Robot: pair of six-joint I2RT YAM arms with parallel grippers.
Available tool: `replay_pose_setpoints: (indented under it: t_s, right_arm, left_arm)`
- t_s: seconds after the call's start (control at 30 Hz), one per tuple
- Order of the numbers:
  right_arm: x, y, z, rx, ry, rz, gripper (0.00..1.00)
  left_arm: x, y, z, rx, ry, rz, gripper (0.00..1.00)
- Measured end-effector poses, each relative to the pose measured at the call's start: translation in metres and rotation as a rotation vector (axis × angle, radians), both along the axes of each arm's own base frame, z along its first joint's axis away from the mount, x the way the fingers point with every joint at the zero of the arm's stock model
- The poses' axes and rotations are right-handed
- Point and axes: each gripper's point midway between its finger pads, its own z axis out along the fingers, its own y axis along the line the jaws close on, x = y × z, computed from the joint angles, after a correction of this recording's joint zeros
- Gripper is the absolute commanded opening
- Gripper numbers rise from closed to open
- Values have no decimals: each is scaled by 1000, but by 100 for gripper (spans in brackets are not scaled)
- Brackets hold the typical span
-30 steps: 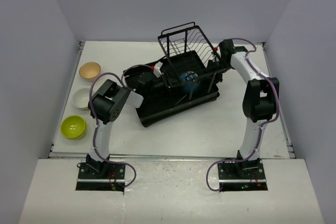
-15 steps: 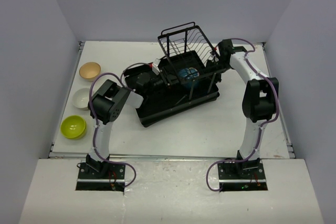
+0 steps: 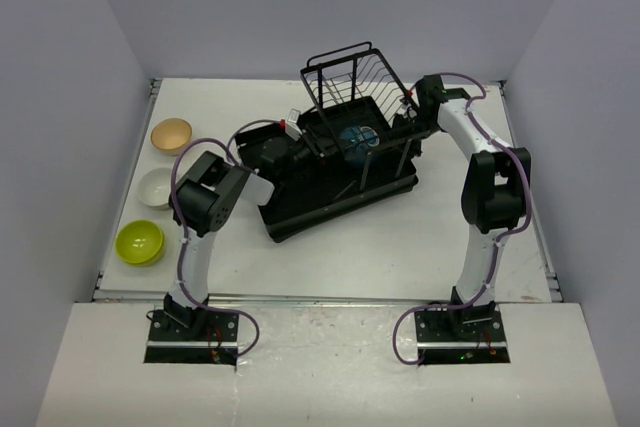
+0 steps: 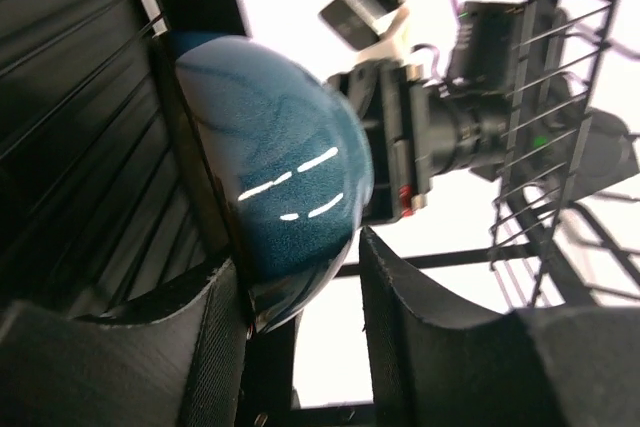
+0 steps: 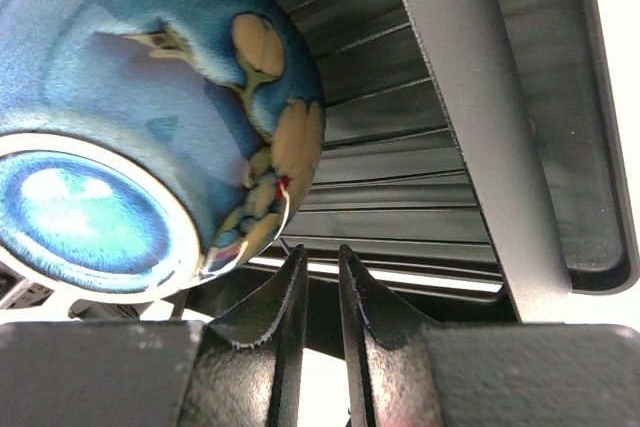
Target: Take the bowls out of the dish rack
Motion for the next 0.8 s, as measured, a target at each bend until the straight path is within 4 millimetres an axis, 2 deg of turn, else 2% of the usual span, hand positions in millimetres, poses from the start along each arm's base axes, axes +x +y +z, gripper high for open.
replay_pose_setpoints:
  t_s: [0.17,0.3,0.4,0.47,0.63,0.8]
  right_arm:
    - [0,0,0,0,0,0,19]
    - [0,0,-1,1,1,-2,19]
    - [-1,0,-1,2,3,-7,19]
    - [-3,0,-3,3,5,-9,19]
    - [-9,-1,-4,2,14,-11,19]
    - [-9,-1,-4,3,9,-11,19]
  left_arm:
    - [12,-10,11,-57,-42,4,42]
    - [14,-19,-5,-82,-19,-5,42]
    - [14,-22,-15,-81,-4,-10,36]
    - [16,-23,-11,-90,-17,-7,24]
    - [20,-22,-9,-107,-11,4,24]
    - [24,-21,-8,-115,-9,26,32]
